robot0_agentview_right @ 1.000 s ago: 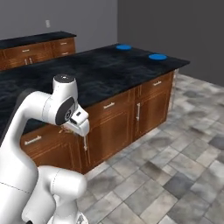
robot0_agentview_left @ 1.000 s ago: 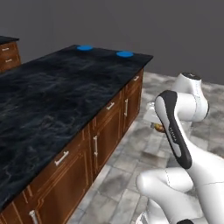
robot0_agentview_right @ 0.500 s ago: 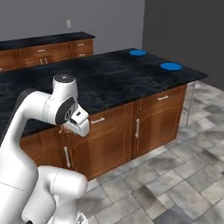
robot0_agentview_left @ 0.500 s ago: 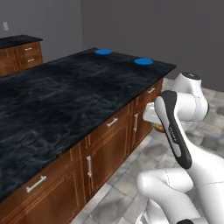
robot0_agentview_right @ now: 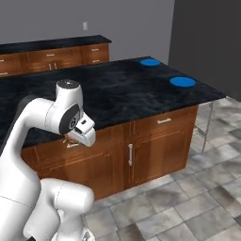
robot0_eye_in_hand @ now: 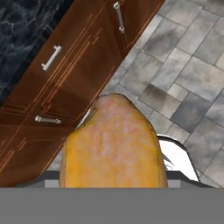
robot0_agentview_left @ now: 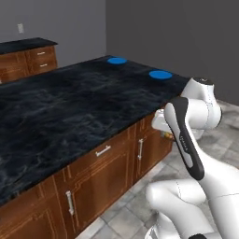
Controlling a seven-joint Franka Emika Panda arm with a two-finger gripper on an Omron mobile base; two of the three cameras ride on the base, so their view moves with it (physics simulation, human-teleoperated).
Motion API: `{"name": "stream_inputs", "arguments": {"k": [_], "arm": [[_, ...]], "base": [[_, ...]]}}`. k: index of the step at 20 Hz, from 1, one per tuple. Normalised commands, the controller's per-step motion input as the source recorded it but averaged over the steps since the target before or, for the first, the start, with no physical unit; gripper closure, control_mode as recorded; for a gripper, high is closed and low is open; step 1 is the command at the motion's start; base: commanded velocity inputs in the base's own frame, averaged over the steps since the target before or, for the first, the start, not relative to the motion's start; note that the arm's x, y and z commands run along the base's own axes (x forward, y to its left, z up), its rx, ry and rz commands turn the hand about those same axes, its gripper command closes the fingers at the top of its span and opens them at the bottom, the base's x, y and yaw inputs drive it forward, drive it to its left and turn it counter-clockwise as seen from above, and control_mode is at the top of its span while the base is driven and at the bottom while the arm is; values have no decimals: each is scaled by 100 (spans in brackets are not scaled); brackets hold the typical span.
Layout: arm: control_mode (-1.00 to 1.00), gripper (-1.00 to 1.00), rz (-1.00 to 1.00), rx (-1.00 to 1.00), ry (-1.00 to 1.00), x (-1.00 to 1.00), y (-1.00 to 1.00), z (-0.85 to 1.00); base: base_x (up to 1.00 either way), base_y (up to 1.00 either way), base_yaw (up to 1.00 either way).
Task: Take the chicken drumsticks from the pan and place one on each plate on the dining counter.
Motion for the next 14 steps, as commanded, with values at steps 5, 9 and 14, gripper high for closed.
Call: {"name": "stream_inputs", "arguments": {"k": [5,9,14], "arm": [[100,100,0,0,0,0,0,0],[100,100,0,0,0,0,0,0],[100,100,0,0,0,0,0,0]], "base": [[85,-100,27],[83,-100,29],[82,-100,31]]}}
